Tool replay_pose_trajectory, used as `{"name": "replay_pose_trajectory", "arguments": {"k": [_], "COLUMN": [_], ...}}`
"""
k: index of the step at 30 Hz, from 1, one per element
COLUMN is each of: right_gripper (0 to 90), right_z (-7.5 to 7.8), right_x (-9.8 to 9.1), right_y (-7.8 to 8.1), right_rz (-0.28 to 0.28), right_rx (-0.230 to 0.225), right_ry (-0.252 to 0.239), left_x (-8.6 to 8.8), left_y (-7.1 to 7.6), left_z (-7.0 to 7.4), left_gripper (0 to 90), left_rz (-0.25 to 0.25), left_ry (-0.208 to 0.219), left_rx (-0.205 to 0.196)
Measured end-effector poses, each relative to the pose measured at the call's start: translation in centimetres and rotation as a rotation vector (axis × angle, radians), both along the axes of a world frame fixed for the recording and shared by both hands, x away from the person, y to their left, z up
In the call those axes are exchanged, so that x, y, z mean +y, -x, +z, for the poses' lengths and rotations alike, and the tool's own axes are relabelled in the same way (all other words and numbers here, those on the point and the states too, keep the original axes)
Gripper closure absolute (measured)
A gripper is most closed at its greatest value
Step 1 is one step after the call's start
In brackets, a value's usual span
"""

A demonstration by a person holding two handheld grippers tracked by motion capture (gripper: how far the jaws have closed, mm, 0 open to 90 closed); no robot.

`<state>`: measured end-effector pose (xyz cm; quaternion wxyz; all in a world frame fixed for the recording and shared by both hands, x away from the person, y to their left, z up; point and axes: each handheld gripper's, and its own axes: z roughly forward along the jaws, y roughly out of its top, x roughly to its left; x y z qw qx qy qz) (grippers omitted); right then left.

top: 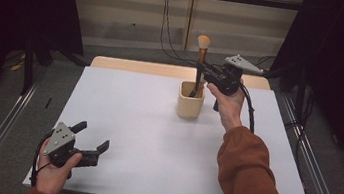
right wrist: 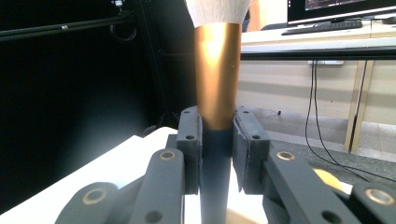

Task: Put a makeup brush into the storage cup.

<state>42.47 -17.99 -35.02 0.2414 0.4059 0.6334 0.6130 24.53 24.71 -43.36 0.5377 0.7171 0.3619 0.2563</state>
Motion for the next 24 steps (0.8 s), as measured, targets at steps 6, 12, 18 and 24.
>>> {"name": "replay_pose_trajectory", "arguments": {"k": [6, 12, 18, 24], "right_gripper": [75.1, 75.1, 75.1, 75.0], "right_z": [-0.6, -1.4, -2.0, -2.3], "right_x": [0.2, 0.4, 0.4, 0.3], "right_y": [-0.1, -0.1, -0.1, -0.2], "right_rz": [0.003, 0.002, -0.001, -0.005], "right_rx": [0.004, 0.012, 0.021, 0.026], "right_ry": [0.008, 0.007, 0.014, 0.019], "left_x": [0.0, 0.0, 0.0, 0.0], "left_y": [0.0, 0.0, 0.0, 0.0], "left_z": [0.0, 0.0, 0.0, 0.0], "left_gripper": [3.2, 3.2, 3.2, 3.2], "left_rz": [0.000, -0.002, -0.001, -0.001], "left_ry": [0.001, -0.002, -0.004, -0.003], "left_rx": [0.000, 0.000, 0.001, 0.000]}}
